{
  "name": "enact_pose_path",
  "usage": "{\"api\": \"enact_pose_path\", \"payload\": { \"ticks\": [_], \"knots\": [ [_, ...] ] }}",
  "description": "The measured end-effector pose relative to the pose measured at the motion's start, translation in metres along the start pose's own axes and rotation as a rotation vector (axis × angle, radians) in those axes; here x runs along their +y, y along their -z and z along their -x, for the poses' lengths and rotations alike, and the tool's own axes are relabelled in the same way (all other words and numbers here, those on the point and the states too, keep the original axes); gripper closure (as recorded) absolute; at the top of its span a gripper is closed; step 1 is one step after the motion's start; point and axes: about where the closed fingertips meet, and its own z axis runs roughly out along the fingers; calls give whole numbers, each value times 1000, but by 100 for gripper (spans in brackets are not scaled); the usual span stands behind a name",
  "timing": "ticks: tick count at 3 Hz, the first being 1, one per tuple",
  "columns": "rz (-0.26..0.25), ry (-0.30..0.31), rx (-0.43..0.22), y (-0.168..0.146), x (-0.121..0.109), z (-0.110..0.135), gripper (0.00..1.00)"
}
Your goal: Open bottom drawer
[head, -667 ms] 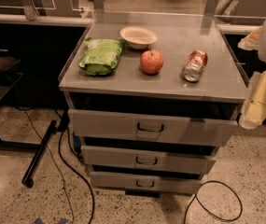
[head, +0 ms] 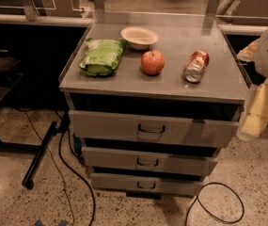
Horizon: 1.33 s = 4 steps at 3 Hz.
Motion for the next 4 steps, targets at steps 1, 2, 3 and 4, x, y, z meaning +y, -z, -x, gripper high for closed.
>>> {"api": "enact_pose_path", "payload": {
  "ticks": [1, 2, 3, 4],
  "knots": [
    [46, -8, 6, -35, 32, -4, 0],
    [132, 0, 16, -92, 66, -11, 0],
    [132, 0, 16, -92, 66, -11, 0],
    [184, -62, -1, -134, 84, -24, 0]
  ]
}}
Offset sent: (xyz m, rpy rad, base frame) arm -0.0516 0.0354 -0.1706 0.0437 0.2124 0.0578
